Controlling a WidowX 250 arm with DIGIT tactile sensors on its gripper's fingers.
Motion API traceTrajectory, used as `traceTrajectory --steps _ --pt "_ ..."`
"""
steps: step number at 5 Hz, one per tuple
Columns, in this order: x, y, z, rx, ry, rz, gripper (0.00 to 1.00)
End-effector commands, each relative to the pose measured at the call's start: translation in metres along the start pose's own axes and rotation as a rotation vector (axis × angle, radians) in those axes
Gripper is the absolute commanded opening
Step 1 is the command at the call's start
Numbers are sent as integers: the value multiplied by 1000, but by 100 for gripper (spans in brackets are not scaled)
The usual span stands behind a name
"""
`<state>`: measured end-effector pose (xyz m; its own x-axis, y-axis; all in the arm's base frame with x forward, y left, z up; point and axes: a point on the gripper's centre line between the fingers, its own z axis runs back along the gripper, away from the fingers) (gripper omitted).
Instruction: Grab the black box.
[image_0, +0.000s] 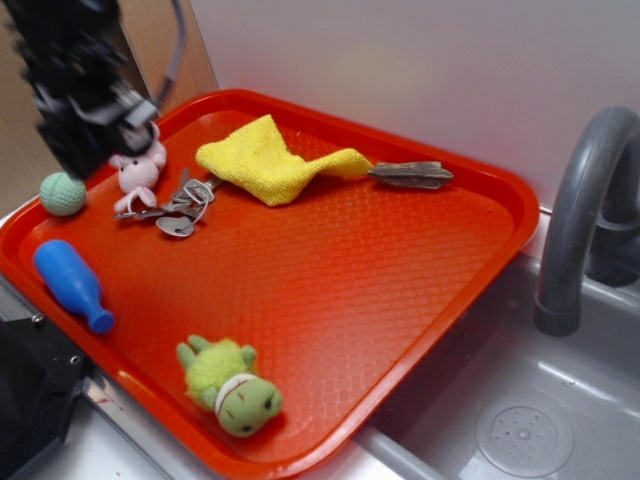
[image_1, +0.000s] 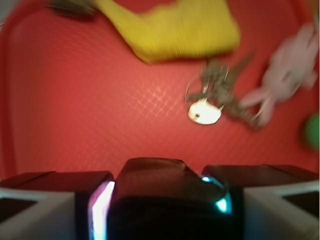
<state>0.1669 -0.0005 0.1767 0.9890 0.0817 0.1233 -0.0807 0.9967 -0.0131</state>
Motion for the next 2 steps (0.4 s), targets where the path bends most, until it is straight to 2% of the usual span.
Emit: traceTrajectory --steps 1,2 --pt "12 14 62 35 -64 -47 0" --pt "18 17 45 33 -31 -31 0"
